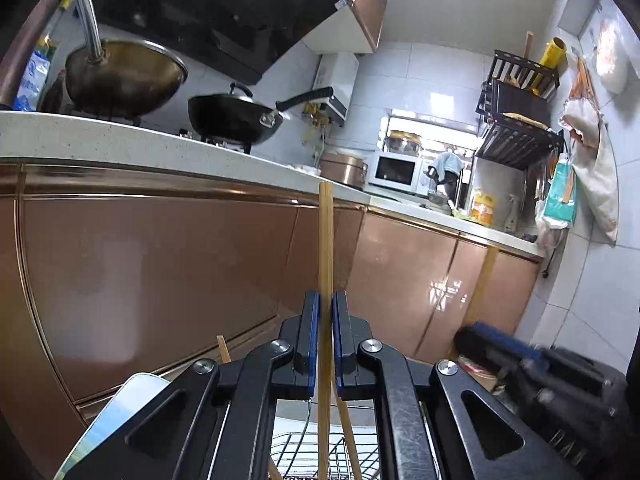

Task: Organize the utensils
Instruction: 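Lift the chopsticks with both tools and carry them over the wire holder, then open both tools to drop the chopsticks into the holder, then withdraw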

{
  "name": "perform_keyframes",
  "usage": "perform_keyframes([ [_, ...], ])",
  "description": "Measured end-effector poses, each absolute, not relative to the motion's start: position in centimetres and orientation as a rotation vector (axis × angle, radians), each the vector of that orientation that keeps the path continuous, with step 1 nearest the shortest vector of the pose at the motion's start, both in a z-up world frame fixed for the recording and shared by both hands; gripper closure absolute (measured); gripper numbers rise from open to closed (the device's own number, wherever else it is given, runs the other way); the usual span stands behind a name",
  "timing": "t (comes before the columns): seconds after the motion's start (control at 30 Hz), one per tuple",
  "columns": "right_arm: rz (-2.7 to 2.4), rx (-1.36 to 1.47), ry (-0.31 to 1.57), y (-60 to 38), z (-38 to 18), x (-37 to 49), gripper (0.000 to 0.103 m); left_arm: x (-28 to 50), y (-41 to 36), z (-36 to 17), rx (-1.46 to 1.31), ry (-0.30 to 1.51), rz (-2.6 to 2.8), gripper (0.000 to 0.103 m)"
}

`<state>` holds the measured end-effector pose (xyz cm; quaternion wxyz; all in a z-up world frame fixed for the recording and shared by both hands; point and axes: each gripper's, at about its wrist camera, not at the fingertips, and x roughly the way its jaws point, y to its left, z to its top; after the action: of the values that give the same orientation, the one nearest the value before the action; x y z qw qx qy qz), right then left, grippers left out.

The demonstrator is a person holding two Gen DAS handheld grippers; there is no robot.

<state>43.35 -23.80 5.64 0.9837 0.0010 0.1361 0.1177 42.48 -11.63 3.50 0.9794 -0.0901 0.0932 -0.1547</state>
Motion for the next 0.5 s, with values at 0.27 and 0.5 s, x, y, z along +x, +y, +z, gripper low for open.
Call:
perform_keyframes([
  [0.27, 0.231, -0.025, 0.37, -23.5, 3.3, 44.0, 0.096, 42.4, -11.6, 1.8, -0.185, 0.168, -0.235, 0.097],
  [0.5, 0.23, -0.057, 0.425, -23.1, 2.2, 44.1, 0.096, 43.2, -10.9, -0.8, -0.209, 0.244, -0.2, 0.096],
])
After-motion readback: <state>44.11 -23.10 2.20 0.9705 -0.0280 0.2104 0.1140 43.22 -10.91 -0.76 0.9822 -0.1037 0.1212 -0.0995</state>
